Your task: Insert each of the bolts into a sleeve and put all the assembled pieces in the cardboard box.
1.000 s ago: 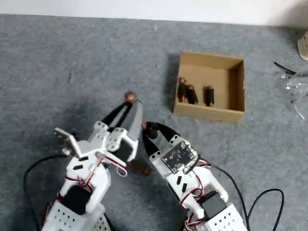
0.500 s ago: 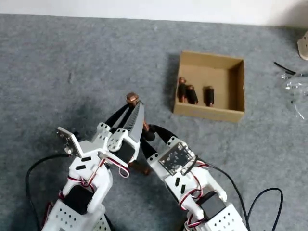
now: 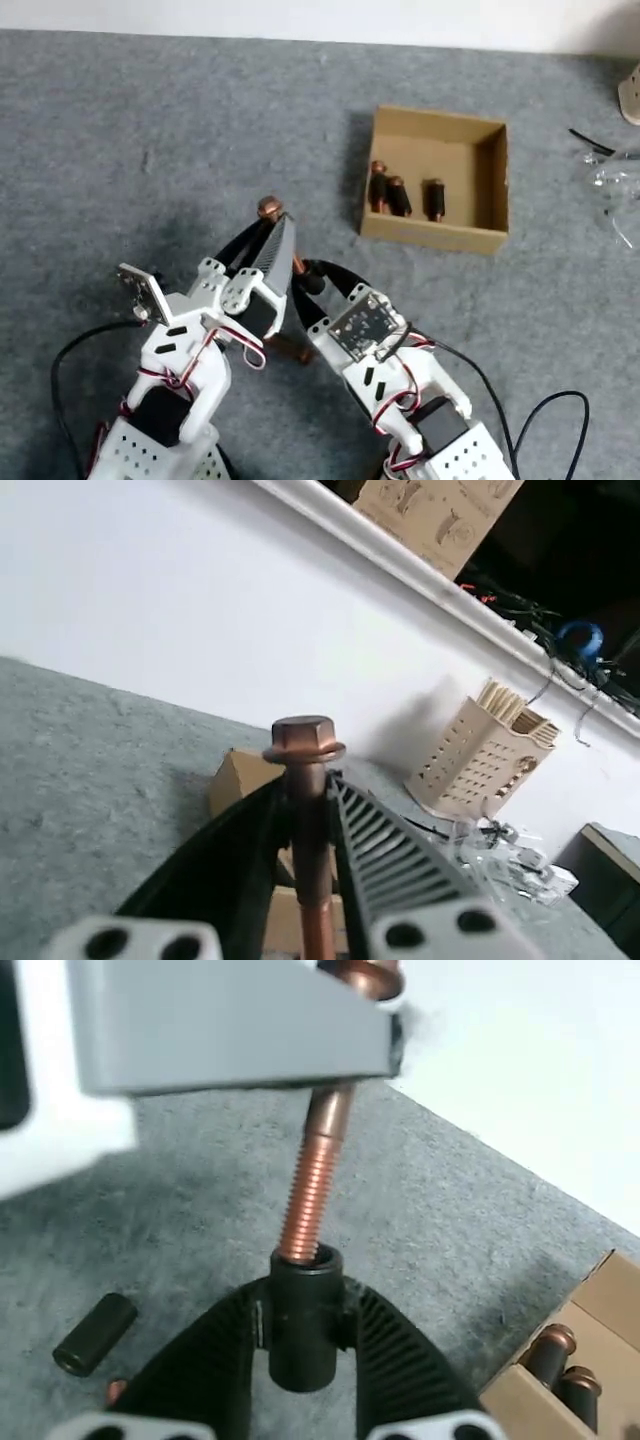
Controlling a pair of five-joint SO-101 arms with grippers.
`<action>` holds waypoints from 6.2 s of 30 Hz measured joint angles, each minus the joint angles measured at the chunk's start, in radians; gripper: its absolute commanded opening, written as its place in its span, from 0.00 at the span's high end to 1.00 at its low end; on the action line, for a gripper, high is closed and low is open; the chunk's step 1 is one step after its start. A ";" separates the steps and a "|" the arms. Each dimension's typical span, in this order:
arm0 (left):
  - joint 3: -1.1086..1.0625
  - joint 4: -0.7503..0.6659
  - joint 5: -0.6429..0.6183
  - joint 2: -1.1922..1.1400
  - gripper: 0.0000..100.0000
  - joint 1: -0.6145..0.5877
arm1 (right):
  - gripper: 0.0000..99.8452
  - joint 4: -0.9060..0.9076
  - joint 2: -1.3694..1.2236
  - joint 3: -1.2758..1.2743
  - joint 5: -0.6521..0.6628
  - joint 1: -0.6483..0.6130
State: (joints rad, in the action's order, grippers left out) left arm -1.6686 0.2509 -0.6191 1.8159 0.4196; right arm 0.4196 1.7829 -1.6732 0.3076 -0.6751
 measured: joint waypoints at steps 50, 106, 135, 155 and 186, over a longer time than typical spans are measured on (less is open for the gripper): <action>-0.008 0.170 0.126 -0.014 0.99 0.066 | 1.00 -0.002 0.002 -0.002 -0.003 0.029; -0.008 0.385 0.855 -0.009 0.98 -0.379 | 1.00 -0.003 0.000 -0.002 -0.002 0.374; -0.008 0.385 0.856 -0.009 0.98 -0.379 | 1.00 0.020 -1.720 1.264 -0.130 0.586; -0.008 0.385 0.856 -0.009 0.98 -0.379 | 0.78 0.302 -1.987 1.556 -0.135 0.605; -0.008 0.344 0.756 -0.009 0.98 -0.493 | 0.78 0.928 -1.321 1.392 -0.132 0.060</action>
State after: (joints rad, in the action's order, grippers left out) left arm -1.6763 0.5946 0.1373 1.8067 -0.0729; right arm 1.3479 0.4618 -0.2816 0.1757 -0.6153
